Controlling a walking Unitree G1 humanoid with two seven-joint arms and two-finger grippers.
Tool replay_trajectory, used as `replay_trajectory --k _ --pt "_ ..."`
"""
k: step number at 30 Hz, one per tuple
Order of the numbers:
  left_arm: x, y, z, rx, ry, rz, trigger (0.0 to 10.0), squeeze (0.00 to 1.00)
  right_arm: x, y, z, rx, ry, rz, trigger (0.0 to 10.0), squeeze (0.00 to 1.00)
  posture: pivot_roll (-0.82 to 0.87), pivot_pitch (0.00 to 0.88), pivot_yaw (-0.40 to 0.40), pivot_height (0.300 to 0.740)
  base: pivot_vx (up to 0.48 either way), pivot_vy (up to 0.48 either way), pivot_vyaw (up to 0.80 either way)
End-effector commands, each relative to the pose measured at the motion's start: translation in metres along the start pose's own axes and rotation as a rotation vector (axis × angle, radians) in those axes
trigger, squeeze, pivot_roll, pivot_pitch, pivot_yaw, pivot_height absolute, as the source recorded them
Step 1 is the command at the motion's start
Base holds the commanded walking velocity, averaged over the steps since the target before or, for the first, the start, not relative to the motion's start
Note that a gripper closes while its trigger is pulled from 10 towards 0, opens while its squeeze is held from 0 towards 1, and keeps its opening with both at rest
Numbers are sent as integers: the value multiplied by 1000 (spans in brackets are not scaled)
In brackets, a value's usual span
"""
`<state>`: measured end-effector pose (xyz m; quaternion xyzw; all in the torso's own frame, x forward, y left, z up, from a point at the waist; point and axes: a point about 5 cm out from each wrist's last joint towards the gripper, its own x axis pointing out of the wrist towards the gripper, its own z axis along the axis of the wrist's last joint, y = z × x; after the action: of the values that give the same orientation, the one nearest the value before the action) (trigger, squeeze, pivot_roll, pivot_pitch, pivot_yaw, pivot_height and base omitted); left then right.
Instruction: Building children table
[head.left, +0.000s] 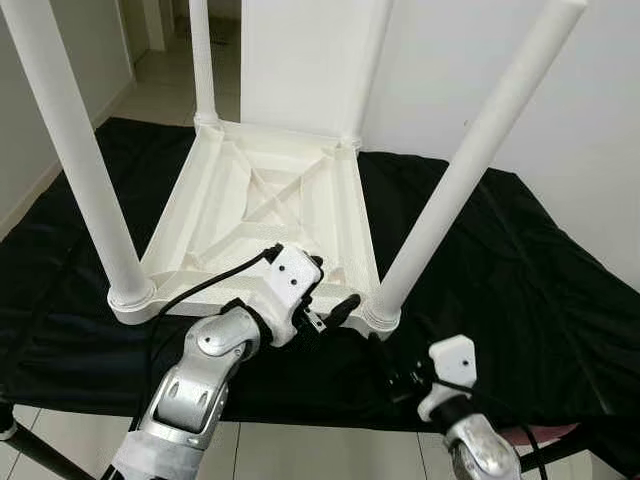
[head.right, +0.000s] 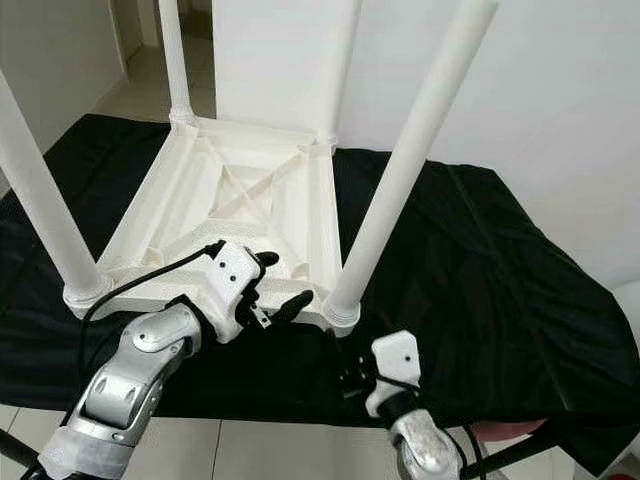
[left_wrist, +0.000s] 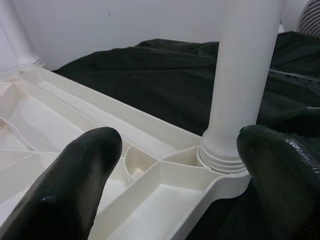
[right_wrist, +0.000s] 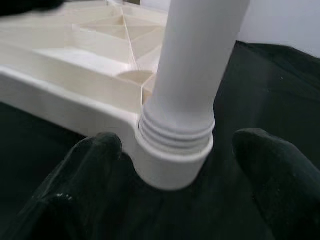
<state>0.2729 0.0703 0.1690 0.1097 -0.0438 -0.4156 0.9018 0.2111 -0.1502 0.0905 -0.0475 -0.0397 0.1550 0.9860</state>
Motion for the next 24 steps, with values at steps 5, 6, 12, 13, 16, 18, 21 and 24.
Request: replay_trajectory --k 5,6,12,13,16,18,21,24 --pt "3 -5 -1 26 4 -110 10000 0 -3 -6 1 -4 3 -12 10000 0 -10 0 -95 740 0 0 0" --pt "3 -5 -3 26 12 -119 10000 0 -2 -6 2 0 2 -19 10000 0 -14 0 -93 740 0 0 0" --pt "-2 -16 -8 39 20 -211 10000 0 -3 -5 4 1 4 -23 10000 0 -17 0 -92 740 0 0 0" --pt "-2 -19 -10 37 25 -224 10000 0 -3 -6 4 1 4 -28 10000 0 -20 0 -90 740 0 0 0" --pt "-2 -19 -12 24 36 -224 10000 0 -3 -8 4 -2 5 -33 10000 0 -22 0 -88 740 0 0 0" --pt "-2 -18 -15 13 53 -219 10000 122 -3 -10 4 -6 5 -39 10000 0 -22 0 -89 740 0 0 0" --pt "-1 -11 -22 58 101 -190 10000 1000 -3 -10 4 -12 5 -33 10000 0 -20 0 -92 740 0 0 0" --pt "-1 -4 -31 110 165 -166 10000 1000 -2 -10 3 -17 6 -27 10000 0 -20 0 -92 740 0 0 0"
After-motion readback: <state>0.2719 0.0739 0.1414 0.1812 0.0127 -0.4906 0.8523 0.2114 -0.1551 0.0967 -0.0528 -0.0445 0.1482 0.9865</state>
